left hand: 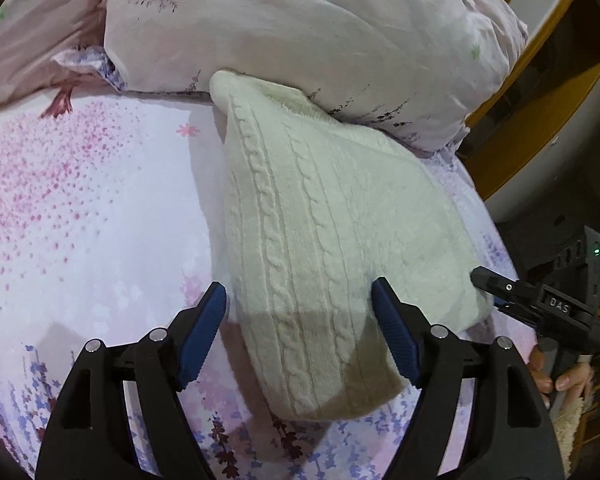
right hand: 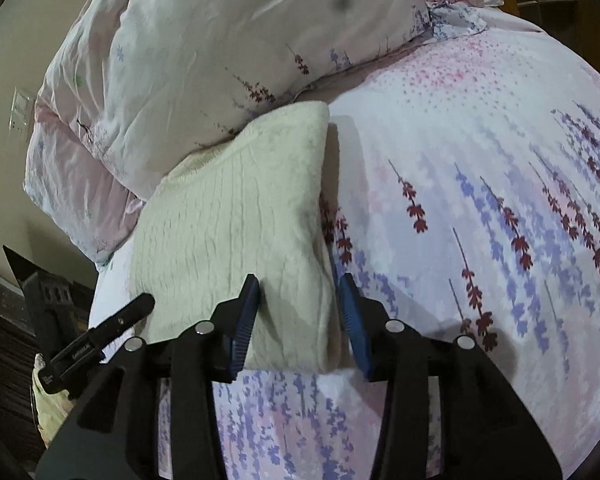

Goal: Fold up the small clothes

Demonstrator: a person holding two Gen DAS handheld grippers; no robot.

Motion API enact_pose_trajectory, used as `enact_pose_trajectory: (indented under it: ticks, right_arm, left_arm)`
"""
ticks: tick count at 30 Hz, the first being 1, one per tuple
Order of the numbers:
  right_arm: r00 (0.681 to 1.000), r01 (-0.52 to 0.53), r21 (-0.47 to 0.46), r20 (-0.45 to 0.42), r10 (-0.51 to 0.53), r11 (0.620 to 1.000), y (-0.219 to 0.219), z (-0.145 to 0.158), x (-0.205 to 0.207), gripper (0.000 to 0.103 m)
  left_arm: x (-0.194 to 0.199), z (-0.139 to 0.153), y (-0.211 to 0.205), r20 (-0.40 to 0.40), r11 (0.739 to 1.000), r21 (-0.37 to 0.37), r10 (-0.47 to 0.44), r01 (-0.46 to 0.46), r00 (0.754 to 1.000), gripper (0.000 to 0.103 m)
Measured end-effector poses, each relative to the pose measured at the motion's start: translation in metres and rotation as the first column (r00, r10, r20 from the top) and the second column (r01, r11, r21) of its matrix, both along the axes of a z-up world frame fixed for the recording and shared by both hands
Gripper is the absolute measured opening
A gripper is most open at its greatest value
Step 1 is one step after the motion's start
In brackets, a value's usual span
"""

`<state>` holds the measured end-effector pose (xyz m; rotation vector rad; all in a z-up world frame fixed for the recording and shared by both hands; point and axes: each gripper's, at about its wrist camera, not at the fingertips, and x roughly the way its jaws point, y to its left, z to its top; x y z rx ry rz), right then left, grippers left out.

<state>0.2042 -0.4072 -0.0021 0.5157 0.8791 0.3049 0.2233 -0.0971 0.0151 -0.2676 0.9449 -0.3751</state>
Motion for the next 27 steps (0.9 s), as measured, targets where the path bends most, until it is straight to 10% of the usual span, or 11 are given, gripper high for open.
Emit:
enact_pose_trajectory:
  ticks: [4,15,27]
  right_arm:
    - [1.0,0.003,-0.004,0.013,-0.003,1.0,0.004,-0.005,0.001,0.015]
    - [0.998,0.059,-0.054,0.011,-0.058,0.997,0.004,-0.017,-0.001,0.012]
    - [0.997,0.07,0.116,0.008,-0.071,0.991,-0.025,0.014,0.031,0.068]
  left_arm:
    - [0.0,-0.001,-0.005,0.015,0.999,0.048,-0.004,0.003,1.0,0.078]
    - [0.007,-0.011,-0.011,0.008,0.998,0.061,-0.021,0.02,1.0,0.081]
    - [0.037,-0.004,0.019,-0.105,0.979,-0.205,-0.012,-0.01,0.994,0.081]
